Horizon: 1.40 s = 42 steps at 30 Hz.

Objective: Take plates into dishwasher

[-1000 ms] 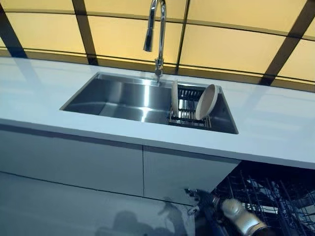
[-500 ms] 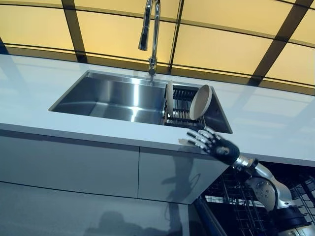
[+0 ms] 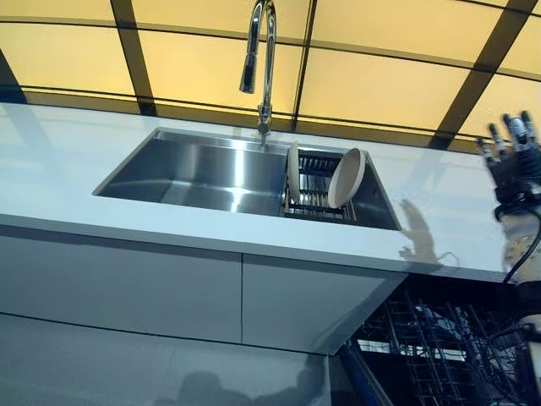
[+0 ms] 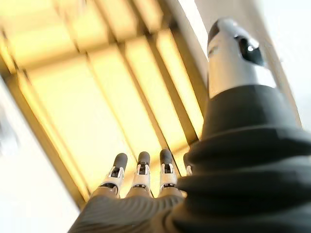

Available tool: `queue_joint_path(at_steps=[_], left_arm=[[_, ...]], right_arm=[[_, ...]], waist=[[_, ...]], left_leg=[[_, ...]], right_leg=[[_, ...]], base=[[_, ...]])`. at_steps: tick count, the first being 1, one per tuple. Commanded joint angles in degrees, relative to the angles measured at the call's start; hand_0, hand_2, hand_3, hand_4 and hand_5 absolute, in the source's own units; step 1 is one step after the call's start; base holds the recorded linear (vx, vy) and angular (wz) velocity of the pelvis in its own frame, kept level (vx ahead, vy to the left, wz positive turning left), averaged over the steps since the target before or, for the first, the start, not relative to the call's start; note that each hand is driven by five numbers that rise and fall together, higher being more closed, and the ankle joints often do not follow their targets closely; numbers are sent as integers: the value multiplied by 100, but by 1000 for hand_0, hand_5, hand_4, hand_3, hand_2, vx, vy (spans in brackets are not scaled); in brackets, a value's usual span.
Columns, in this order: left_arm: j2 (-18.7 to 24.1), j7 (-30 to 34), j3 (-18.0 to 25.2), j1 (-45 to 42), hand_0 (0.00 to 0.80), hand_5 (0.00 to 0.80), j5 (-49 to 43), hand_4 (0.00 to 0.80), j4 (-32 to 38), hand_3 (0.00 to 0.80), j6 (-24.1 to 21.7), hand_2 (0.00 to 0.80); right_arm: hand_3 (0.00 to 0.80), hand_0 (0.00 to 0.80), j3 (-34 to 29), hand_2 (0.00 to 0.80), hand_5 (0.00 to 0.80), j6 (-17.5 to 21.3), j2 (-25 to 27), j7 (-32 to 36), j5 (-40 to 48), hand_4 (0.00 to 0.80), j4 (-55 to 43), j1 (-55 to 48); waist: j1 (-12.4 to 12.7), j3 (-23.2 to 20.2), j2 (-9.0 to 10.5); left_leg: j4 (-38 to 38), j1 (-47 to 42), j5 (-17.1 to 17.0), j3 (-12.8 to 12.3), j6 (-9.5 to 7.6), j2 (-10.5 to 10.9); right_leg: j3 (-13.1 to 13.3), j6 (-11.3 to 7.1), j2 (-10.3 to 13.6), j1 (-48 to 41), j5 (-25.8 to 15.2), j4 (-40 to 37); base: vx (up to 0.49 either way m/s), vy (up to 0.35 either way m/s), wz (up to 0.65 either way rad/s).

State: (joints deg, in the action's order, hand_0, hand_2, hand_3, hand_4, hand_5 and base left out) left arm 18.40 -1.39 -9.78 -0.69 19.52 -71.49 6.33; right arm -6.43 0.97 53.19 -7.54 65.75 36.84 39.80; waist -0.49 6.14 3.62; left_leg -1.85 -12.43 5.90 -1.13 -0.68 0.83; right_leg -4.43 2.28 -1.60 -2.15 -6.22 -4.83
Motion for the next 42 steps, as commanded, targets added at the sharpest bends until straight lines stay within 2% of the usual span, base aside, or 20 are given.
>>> queue_joint_path(at_steps=[1, 2, 3, 4, 5, 6, 7, 10, 12, 15, 24, 27, 28, 29, 31, 33, 36, 39, 40, 42], left_arm=[[-56, -172, -39, 89, 0, 0, 218, 0, -430, 0, -84, 0], [-65, -165, -33, 89, 0, 0, 217, 0, -428, 0, -88, 0], [-80, -80, -7, 68, 0, 0, 240, 0, -392, 0, -103, 0], [-80, -18, 5, 76, 0, 0, 252, 0, -369, 0, -120, 0], [-52, 7, -29, 86, 0, 0, 269, 0, -323, 0, -117, 0], [20, 17, -102, 164, 0, 0, 329, 0, -222, 0, -29, 0], [53, 40, -138, 270, 0, 0, 339, 0, -138, 0, 80, 0], [49, -44, -249, 562, 0, 0, 401, 0, -115, 0, 77, 0], [107, 8, -281, 678, 0, 0, 424, 0, -114, 0, 135, 0], [178, -62, -372, 796, 0, 0, 374, 0, -102, 0, 157, 0], [54, -63, -464, 794, 0, 0, 378, 0, 90, 0, -132, 0], [29, -63, -386, 645, 0, 0, 308, 0, 118, 0, -241, 0], [19, -52, -337, 615, 0, 0, 343, 0, 130, 0, -190, 0], [20, -35, -290, 614, 0, 0, 367, 0, 119, 0, -166, 0], [35, -30, -259, 723, 0, 0, 59, 0, 116, 0, -138, 0], [117, -87, -469, 783, 0, 0, -136, 0, 191, 0, -118, 0], [333, -86, -627, 787, 0, 0, -133, 0, 350, 0, 3, 0], [512, -86, -555, 734, 0, 0, 50, 0, 285, 0, -83, 0], [596, -94, -495, 765, 0, 0, 155, 0, 294, 0, -66, 0], [603, -225, -390, 819, 0, 0, 364, 0, 307, 0, 35, 0]], right_arm=[[0, 0, 609, 0, 0, 301, 504, -1111, -572, 0, 373, 960], [0, 0, 651, 0, 0, 314, 511, -1142, -572, 0, 377, 1004], [0, 0, 790, 0, 0, 409, 484, -1301, -478, 0, 300, 1179], [0, 0, 834, 0, 0, 517, 404, -1486, -516, 0, 199, 1280], [0, 0, 873, 0, 0, 489, 332, -1533, -647, 0, 164, 1350], [0, 0, 953, 0, 0, 358, 258, -1670, -846, 0, 183, 1465], [0, 0, 1011, 0, 0, 222, 210, -1639, -1183, 0, 212, 1540], [0, 0, 1318, 0, 0, -158, 130, -1287, -1364, 0, 247, 1500], [0, 0, 1424, 0, 0, -458, 137, -895, -1587, 0, 255, 1385], [0, 0, 1497, 0, 0, -668, 162, -701, -1754, 0, 334, 1313], [0, 0, 1791, 0, 0, -1116, 331, -478, -2048, 0, 288, 1583], [0, 0, 1880, 0, 0, -1318, 327, -411, -2229, 0, 256, 1644], [0, 0, 1989, 0, 0, -1406, 344, -446, -2241, 0, 237, 1703], [0, 0, 2084, 0, 0, -1492, 316, -505, -2258, 0, 213, 1756], [0, 0, 2143, 0, 0, -1475, 155, -394, -2421, 0, 331, 1769], [0, 0, 2002, 0, 0, -1541, 41, -564, -2346, 0, 162, 1528], [0, 0, 1941, 0, 0, -1799, -121, -639, -2617, 0, -157, 1205], [0, 0, 2105, 0, 0, -1760, -209, -512, -3016, 0, 57, 1431], [0, 0, 2143, 0, 0, -1762, -249, -525, -3010, 0, 63, 1544], [0, 0, 2242, 0, 0, -1895, -211, -636, -3069, 0, 33, 1686]], waist=[[300, 94, 252], [288, 98, 217], [342, 212, 131], [351, 276, 90], [352, 305, 90], [369, 297, 60], [393, 344, 53], [342, 284, 74], [333, 138, 111], [342, -18, 173], [485, -120, 347], [537, -51, 392], [535, -3, 411], [525, 38, 404], [480, 22, 314], [399, 34, 236], [303, 194, 57], [350, 365, -167], [349, 471, -190], [341, 451, -150]], left_leg=[[3552, 1827, -249, -125, -84, -210], [3676, 1967, -250, -77, -67, -219], [3605, 2400, -483, 116, 43, -40], [2852, 2387, -673, 158, 146, 51], [1675, 2144, -785, 141, 167, 142], [713, 2005, -915, 282, 167, 235], [480, 1923, -918, 350, 76, 264], [772, 1807, -519, 254, -87, 346], [596, 1664, -497, 209, -127, 314], [579, 1700, -458, 200, -167, 294], [252, 1840, -595, 312, -57, 178], [852, 2029, -402, 486, -25, 271], [1430, 2198, -203, 455, -22, 262], [1769, 2347, -85, 477, 23, 231], [1128, 1979, -188, 414, -98, 155], [946, 1791, -190, 248, -176, 166], [485, 1344, -343, 88, -320, 185], [44, 1090, -589, -71, -218, 1], [40, 1123, -555, -97, -237, -3], [39, 1220, -503, -148, -253, -53]], right_leg=[[8, 0, 240, -471, 868, 613], [-15, 18, 205, -444, 866, 636], [-33, 59, 144, -458, 879, 755], [-54, 1, 153, -523, 895, 807], [-85, -107, 218, -625, 885, 789], [-83, -187, 230, -717, 872, 750], [-79, -196, 291, -794, 944, 783], [-85, -337, 478, -842, 1166, 996], [-223, -418, 572, -818, 1114, 909], [-295, -400, 608, -730, 1102, 828], [-450, -413, 505, -730, 981, 385], [-365, -351, 521, -775, 942, 345], [-310, -341, 569, -759, 943, 428], [-261, -352, 605, -746, 936, 507], [-222, -455, 692, -706, 998, 598], [-312, -574, 781, -639, 1039, 868], [-343, -661, 957, 322, 391, 2305], [-376, -605, 854, 525, 187, 1361], [-263, -610, 782, 794, 55, 1457], [-181, -599, 662, 583, 312, 813]], base=[[-41, -96, -4], [-15, 19, -24], [64, 165, -37], [131, 246, -42], [146, 266, -21], [114, 232, -7], [98, 206, -2], [196, 210, -12], [200, 114, -29], [134, 31, 1], [42, -73, 13], [52, 17, 24], [66, 114, 19], [82, 186, 7], [132, 223, -4], [156, 182, -14], [87, 156, -21], [-44, -6, -42], [-96, -98, -63], [-2, -179, -43]])
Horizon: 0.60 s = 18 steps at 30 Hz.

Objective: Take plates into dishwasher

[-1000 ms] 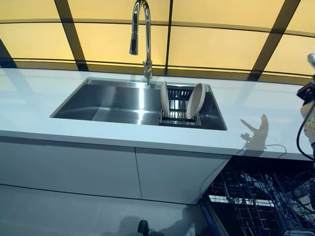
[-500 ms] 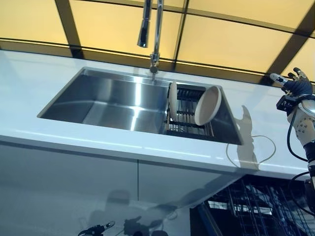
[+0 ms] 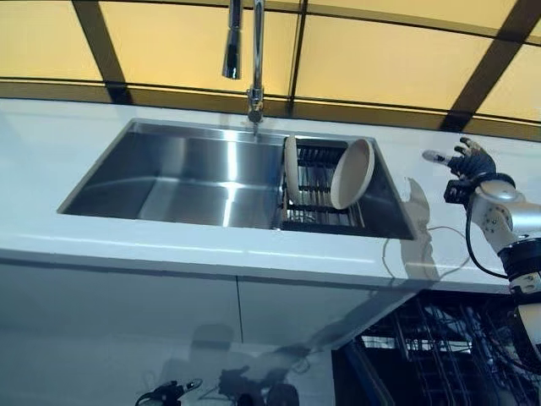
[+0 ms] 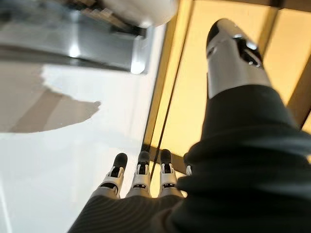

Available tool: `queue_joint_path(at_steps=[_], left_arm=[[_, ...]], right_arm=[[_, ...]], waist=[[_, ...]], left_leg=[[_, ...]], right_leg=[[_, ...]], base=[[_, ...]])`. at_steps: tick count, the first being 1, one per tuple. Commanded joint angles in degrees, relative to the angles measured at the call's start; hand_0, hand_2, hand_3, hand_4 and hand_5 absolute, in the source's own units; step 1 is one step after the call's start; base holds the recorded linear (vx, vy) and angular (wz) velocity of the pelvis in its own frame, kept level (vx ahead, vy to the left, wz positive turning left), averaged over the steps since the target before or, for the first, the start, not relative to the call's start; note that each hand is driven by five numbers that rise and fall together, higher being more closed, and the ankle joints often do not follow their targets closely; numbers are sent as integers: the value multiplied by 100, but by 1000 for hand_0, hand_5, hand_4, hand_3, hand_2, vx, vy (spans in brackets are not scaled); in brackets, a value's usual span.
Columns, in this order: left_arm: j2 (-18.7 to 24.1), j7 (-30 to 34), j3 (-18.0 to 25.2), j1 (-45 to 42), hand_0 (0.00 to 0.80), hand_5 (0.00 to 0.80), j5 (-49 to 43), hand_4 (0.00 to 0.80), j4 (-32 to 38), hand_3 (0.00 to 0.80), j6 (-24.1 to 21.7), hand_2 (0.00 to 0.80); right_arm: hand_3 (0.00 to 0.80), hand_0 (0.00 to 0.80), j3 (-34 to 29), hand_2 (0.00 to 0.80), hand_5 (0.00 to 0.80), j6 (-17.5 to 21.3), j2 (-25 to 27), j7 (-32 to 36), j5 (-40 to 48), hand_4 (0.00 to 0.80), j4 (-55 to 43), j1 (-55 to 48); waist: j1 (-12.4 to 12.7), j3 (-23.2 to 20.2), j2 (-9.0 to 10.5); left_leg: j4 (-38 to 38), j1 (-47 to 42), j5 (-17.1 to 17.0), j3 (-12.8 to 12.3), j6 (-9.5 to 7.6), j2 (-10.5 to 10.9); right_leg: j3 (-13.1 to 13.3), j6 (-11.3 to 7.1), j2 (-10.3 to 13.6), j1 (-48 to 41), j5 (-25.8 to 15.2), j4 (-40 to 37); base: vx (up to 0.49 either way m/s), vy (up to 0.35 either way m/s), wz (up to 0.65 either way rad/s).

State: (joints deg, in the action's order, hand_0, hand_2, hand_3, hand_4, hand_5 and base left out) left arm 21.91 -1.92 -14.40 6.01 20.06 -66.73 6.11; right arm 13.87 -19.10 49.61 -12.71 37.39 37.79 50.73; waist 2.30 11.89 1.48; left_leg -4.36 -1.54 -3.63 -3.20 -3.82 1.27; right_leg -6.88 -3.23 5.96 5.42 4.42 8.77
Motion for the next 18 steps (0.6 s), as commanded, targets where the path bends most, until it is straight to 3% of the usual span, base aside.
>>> queue_joint_path(at_steps=[1, 5, 7, 11, 18], left_arm=[[212, -181, 134, 165, 0, 0, 333, 0, -209, 0, 50, 0], [-166, 72, 150, -17, 0, 0, 260, 0, -355, 0, -99, 0], [-317, -140, 148, -187, 0, 0, 125, 0, -383, 0, -255, 0], [-199, 44, 51, -336, 0, 0, -20, 0, -320, 0, -227, 0], [-193, 262, -56, -377, 0, 0, 40, 0, -384, 0, -211, 0]], right_arm=[[0, 0, 284, 0, 0, 110, 158, -118, -237, 0, 5, 647], [0, 0, 381, 0, 0, 44, 231, 80, -259, 0, 185, 665], [0, 0, 367, 0, 0, -77, 291, 58, -341, 0, 160, 576], [0, 0, 471, 0, 0, -331, 310, -30, -384, 0, 37, 696], [0, 0, 718, 0, 0, -270, 224, -210, -153, 0, -18, 1170]], waist=[[66, -156, 98], [137, -323, 237], [167, -400, 273], [172, -414, 251], [203, -337, 201]], left_leg=[[293, 172, 436, 36, 87, -115], [28, 41, 386, 93, 176, -148], [-63, -46, 390, 151, 225, -154], [-64, -86, 418, 198, 290, -146], [-64, 199, 342, 278, 386, -106]], right_leg=[[16, -45, -108, -226, -767, -744], [-59, -68, -157, -588, -803, -1292], [-115, -65, -157, -726, -758, -1377], [-194, -77, -140, -811, -709, -1377], [-294, -115, -112, -628, -711, -1377]], base=[[50, -186, -4], [158, -129, 11], [183, -75, 34], [117, -20, 7], [12, 6, 3]])
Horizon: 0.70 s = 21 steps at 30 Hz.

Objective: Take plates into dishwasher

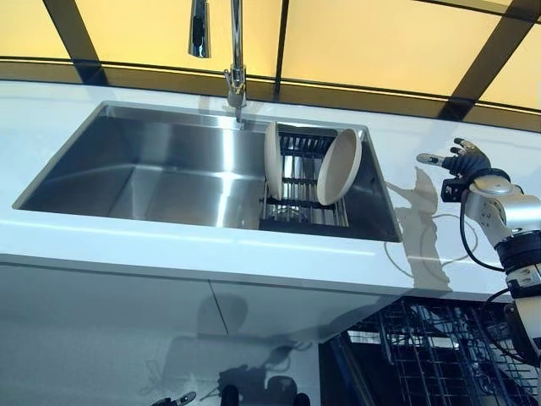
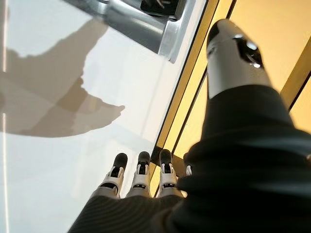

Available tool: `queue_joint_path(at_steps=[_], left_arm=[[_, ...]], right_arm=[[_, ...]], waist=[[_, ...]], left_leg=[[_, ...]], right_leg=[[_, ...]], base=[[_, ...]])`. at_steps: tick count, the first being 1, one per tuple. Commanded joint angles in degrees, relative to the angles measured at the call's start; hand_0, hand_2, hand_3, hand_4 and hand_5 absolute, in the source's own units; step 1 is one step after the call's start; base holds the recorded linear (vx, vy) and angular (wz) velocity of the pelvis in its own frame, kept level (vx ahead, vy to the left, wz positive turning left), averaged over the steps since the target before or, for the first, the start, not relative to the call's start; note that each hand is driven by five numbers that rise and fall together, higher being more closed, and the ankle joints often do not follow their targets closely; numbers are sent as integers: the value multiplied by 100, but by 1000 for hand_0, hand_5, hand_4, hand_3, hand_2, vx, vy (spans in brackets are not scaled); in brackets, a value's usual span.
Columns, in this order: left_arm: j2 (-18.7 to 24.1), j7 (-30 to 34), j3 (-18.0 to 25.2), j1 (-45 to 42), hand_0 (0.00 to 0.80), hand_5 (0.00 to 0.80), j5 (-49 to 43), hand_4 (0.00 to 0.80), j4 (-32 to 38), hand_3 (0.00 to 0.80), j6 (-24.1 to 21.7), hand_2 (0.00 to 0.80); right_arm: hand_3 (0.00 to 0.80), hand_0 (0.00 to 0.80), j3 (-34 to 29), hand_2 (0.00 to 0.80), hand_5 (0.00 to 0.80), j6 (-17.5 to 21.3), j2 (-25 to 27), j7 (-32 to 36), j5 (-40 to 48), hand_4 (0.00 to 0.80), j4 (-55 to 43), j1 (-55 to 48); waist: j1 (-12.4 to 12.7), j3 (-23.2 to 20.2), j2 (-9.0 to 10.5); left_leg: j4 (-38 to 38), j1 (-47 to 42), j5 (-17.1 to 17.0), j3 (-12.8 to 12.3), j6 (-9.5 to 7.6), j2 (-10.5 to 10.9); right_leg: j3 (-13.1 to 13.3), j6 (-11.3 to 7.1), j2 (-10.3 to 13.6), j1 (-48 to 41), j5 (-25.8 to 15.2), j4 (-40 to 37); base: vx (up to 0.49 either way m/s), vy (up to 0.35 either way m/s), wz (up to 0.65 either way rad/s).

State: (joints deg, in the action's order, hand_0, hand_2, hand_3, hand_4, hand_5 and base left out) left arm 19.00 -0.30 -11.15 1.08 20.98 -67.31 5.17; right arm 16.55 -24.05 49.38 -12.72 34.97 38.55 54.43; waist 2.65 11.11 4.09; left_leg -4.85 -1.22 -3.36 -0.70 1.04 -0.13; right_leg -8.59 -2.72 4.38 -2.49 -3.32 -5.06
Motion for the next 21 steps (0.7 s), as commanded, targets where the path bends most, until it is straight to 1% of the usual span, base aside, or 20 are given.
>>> queue_joint_path(at_steps=[1, 4, 6, 15, 21], left_arm=[[103, 105, -382, 116, 0, 0, -41, 0, -319, 0, -126, 0], [117, 155, -385, 137, 0, 0, 27, 0, -311, 0, -172, 0], [79, 134, -385, 123, 0, 0, -43, 0, -317, 0, -193, 0], [50, 80, -425, 87, 0, 0, -191, 0, -365, 0, -169, 0], [24, 9, -453, 33, 0, 0, -174, 0, -361, 0, -162, 0]], right_arm=[[0, 0, 485, 0, 0, 235, 242, -247, 172, 0, -109, 860], [0, 0, 491, 0, 0, 146, 230, -437, 499, 0, -321, 996], [0, 0, 482, 0, 0, 76, 239, -436, 632, 0, -406, 1017], [0, 0, 614, 0, 0, -163, 75, -333, 921, 0, -476, 1231], [0, 0, 724, 0, 0, -255, -114, -452, 932, 0, -370, 1322]], waist=[[169, -249, -63], [159, -232, -56], [155, -239, -33], [190, -365, 81], [256, -414, 121]], left_leg=[[-15, 201, 303, 31, -95, 36], [-15, 297, 272, 58, -91, 51], [-15, 239, 305, 51, -82, 45], [-15, 102, 349, -7, -72, 9], [-15, 18, 366, 12, -78, 10]], right_leg=[[-138, -166, 48, 187, 61, 6], [-189, -155, 58, 261, 56, 6], [-207, -155, 60, 203, 94, 6], [-256, -143, 65, 56, 157, 6], [-296, -137, 64, -39, 184, 6]], base=[[-45, 12, 3], [-27, 20, 9], [31, 21, 11], [23, 10, 2], [18, 9, 0]])
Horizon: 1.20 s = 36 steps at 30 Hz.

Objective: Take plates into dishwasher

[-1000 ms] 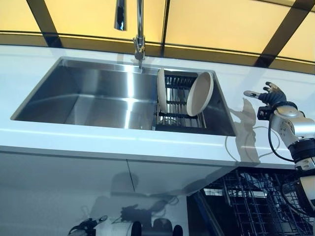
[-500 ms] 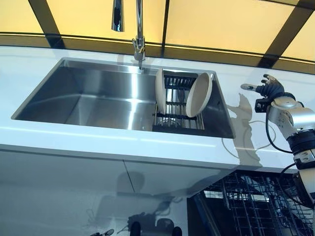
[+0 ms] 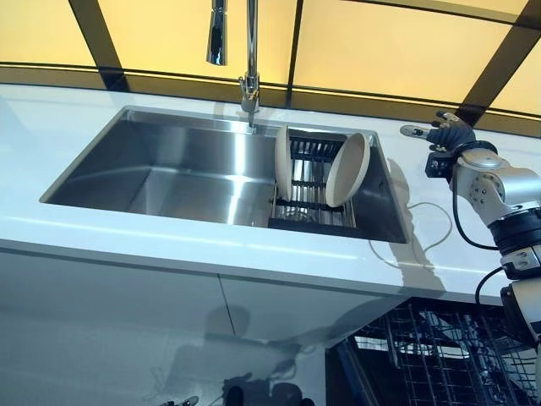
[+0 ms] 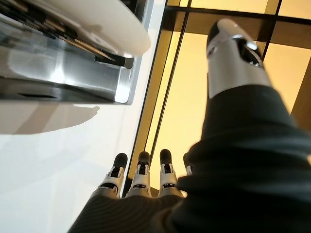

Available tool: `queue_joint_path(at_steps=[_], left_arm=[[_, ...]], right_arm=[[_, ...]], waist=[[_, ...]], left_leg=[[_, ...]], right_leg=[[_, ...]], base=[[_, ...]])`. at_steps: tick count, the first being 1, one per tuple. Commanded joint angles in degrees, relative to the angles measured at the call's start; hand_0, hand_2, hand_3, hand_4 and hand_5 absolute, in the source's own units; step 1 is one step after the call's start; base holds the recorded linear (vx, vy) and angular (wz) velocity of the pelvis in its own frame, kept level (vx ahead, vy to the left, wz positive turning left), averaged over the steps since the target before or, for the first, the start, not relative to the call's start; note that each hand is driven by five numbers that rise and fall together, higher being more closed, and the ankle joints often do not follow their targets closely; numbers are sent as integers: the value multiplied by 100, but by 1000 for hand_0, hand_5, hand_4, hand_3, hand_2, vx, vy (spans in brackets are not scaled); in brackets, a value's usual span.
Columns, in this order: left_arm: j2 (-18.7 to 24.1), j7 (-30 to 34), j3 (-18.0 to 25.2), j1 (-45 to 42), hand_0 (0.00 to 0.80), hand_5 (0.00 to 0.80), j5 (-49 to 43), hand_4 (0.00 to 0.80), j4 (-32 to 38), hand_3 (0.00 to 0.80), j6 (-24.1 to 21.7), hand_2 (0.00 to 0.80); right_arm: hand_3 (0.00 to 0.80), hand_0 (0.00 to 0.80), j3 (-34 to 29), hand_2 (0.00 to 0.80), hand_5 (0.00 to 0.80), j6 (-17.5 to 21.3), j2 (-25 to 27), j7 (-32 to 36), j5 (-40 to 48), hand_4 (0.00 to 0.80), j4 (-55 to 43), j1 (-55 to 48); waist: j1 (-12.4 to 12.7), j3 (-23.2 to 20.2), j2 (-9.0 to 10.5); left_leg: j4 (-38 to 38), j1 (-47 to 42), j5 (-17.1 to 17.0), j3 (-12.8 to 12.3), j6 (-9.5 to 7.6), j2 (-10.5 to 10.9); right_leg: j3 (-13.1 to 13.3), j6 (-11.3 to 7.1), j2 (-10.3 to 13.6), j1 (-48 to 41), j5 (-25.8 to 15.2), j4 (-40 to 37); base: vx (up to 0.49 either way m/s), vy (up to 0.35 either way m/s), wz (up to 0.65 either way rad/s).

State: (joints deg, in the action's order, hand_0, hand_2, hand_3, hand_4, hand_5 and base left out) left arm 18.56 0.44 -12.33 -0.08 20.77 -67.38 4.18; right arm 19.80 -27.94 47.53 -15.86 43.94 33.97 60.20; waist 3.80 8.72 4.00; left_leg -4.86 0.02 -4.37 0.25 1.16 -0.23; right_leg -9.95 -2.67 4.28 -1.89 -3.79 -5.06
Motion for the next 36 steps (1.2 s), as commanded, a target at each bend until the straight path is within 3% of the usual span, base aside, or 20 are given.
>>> queue_joint_path(at_steps=[1, 19, 36], left_arm=[[63, -58, -331, 145, 0, 0, -128, 0, -370, 0, -54, 0], [63, -144, -376, 112, 0, 0, 9, 0, -372, 0, -143, 0], [81, -189, -420, 69, 0, 0, 29, 0, -326, 0, -207, 0]], right_arm=[[0, 0, 416, 0, 0, 128, 50, -167, 41, 0, 119, 778], [0, 0, 798, 0, 0, -146, -155, -60, -217, 0, 531, 1162], [0, 0, 942, 0, 0, -171, -194, 53, -141, 0, 648, 1283]], waist=[[156, -179, 140], [278, -129, 194], [307, -92, 226]], left_leg=[[-14, -112, 469, -75, -89, 21], [-14, -75, 463, 19, -71, 46], [-14, -70, 480, 31, -66, 44]], right_leg=[[-171, -143, 74, -109, 234, 6], [-292, -136, 89, -132, 271, 6], [-316, -131, 85, -130, 292, 6]], base=[[32, 11, 0], [9, 4, 1], [2, -1, 2]])
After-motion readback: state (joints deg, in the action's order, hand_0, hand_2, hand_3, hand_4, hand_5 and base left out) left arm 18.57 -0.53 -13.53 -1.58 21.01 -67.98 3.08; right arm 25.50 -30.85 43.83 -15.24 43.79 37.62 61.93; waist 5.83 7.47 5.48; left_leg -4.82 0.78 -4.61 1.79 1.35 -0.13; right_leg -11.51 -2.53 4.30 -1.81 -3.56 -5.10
